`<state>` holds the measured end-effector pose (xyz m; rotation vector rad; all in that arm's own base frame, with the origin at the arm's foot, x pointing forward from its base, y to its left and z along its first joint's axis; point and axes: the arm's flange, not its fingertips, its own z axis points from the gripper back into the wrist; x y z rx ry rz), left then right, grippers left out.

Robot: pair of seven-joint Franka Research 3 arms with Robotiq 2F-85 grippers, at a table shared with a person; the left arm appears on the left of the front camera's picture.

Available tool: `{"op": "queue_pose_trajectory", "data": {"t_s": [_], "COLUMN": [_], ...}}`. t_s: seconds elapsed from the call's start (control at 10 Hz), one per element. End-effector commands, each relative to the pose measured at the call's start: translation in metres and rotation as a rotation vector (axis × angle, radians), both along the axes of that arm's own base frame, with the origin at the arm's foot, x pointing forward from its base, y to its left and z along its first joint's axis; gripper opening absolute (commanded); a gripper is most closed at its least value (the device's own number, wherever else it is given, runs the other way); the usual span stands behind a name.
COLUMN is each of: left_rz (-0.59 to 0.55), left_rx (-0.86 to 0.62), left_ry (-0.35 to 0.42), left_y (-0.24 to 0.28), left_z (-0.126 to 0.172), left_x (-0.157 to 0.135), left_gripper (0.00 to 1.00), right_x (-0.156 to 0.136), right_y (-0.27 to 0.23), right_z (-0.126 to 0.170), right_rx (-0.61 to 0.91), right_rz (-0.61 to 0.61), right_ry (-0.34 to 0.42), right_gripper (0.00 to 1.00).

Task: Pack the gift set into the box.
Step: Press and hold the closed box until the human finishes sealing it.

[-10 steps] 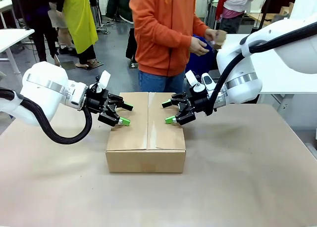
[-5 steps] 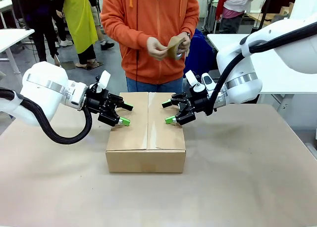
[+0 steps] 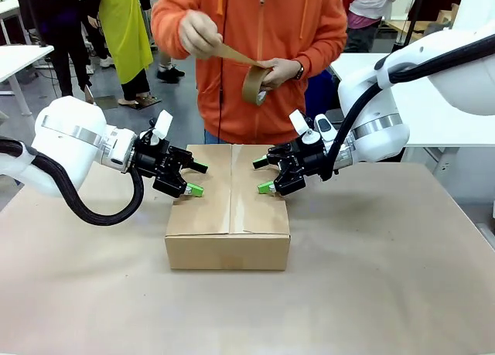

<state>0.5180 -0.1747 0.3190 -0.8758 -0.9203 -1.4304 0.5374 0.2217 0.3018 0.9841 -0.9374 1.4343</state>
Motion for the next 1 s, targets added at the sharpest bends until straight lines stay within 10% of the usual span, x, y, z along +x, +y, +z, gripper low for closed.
{"op": "queue_pose_trajectory", "data": {"t_s": [0.0,0.9], "left_rz": [-0.002,-0.002], "left_rx": [0.000,0.000], "left_ry": [-0.004,-0.004], "left_y": [0.0002,0.0002], "left_z": [-0.0019,-0.0019], "left_x": [-0.0022,-0.0022], "left_gripper": [1.00,1.00], "right_x": [-0.0006,-0.0006], "right_y": [0.0006,0.0006], "right_z": [-0.0019,-0.0019], "right_rx": [-0.003,-0.003], "right_rz": [0.008,0.008], "right_ry": [-0.018,-0.018], "right_gripper": [1.00,1.00]}}
